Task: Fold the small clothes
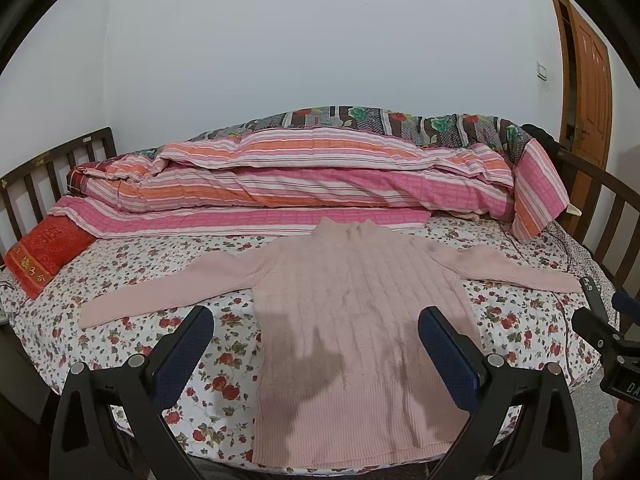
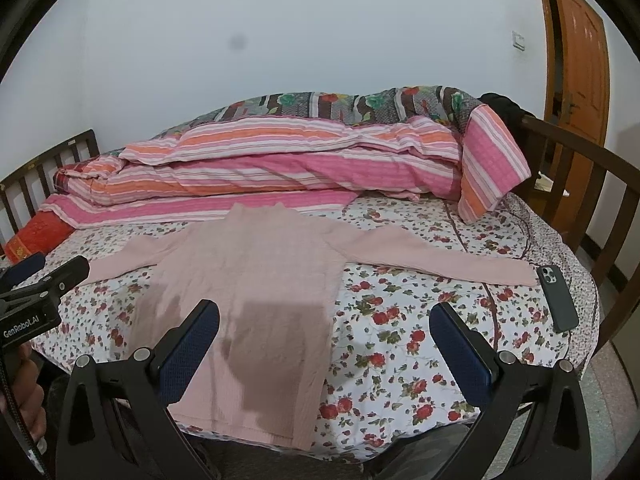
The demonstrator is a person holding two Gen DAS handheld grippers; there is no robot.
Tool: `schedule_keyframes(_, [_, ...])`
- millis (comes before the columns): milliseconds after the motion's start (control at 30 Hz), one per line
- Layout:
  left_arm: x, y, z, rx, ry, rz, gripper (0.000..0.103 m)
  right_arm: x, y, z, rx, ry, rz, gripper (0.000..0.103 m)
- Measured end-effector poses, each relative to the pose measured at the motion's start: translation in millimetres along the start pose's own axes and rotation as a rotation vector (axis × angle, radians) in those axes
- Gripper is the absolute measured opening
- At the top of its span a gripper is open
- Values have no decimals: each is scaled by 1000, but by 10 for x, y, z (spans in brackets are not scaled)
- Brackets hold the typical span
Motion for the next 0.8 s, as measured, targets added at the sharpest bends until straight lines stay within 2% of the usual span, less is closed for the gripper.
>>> schedule_keyframes(800, [-9,14,0,-1,3,-1,103,-30,3,20,0,-2,-5,103])
Point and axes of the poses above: each gripper's, at about its wrist camera, not at the fingertips, and y roughly against the way its jaws point, x to its right, z to its underside, the point moved 5 cm from there along -y, roughly the way its jaws point, and after that the axes turned 3 degrees about y, right-handed, at the moved point
